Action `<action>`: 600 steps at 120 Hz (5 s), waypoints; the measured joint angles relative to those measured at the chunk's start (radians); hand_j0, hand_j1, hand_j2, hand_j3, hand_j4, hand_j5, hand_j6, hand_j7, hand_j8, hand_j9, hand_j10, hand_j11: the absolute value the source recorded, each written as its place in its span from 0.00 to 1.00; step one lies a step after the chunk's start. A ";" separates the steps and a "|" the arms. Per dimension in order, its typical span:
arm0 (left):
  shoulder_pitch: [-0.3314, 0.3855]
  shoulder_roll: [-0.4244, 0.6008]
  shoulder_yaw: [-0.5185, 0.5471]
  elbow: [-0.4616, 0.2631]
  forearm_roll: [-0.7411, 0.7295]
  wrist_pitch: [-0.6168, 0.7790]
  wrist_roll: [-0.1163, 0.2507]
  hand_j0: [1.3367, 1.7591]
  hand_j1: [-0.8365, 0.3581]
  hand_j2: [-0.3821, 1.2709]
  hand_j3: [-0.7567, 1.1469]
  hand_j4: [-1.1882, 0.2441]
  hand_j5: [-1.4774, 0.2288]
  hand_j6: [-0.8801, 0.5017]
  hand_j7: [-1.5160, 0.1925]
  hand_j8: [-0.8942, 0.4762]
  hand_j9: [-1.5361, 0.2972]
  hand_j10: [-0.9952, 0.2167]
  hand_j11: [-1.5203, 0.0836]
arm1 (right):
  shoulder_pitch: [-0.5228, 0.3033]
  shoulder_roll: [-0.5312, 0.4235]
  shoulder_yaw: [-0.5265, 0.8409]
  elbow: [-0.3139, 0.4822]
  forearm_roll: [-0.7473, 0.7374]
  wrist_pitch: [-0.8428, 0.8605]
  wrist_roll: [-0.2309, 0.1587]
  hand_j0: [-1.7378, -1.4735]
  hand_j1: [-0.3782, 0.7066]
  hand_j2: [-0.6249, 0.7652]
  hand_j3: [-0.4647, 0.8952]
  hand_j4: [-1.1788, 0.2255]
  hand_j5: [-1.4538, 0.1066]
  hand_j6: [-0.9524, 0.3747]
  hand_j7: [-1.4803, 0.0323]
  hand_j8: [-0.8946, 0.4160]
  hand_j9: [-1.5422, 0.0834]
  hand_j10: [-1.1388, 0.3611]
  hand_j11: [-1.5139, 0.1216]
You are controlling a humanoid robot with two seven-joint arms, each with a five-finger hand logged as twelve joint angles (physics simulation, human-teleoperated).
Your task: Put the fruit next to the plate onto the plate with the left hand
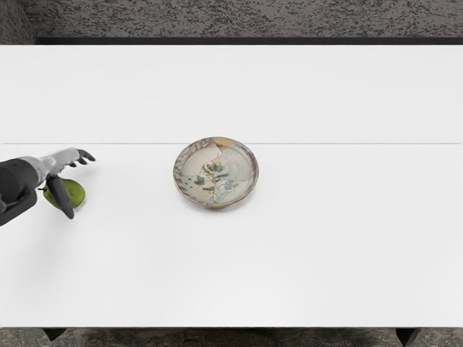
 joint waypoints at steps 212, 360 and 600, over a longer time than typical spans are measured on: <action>0.037 0.008 0.000 0.013 0.059 0.038 0.000 0.76 0.52 0.31 0.40 0.47 0.50 0.27 0.52 0.32 0.48 0.41 0.54 | 0.000 0.000 0.000 0.000 -0.001 0.000 0.000 0.30 0.03 0.45 0.34 0.84 0.93 0.72 0.98 0.68 0.95 0.76 0.93; -0.104 0.058 -0.015 -0.044 0.021 0.021 0.000 0.75 0.47 0.39 0.40 0.40 0.35 0.35 0.39 0.40 0.36 0.43 0.40 | 0.002 0.000 0.001 -0.001 0.000 0.000 0.000 0.30 0.03 0.45 0.34 0.84 0.93 0.72 0.98 0.68 0.95 0.76 0.93; -0.402 -0.513 -0.032 0.197 -0.318 -0.133 0.000 0.76 0.55 0.41 0.40 0.44 0.41 0.33 0.45 0.38 0.42 0.43 0.47 | 0.005 0.000 0.002 -0.002 -0.001 0.000 0.000 0.30 0.03 0.45 0.34 0.84 0.93 0.72 0.98 0.68 0.95 0.76 0.93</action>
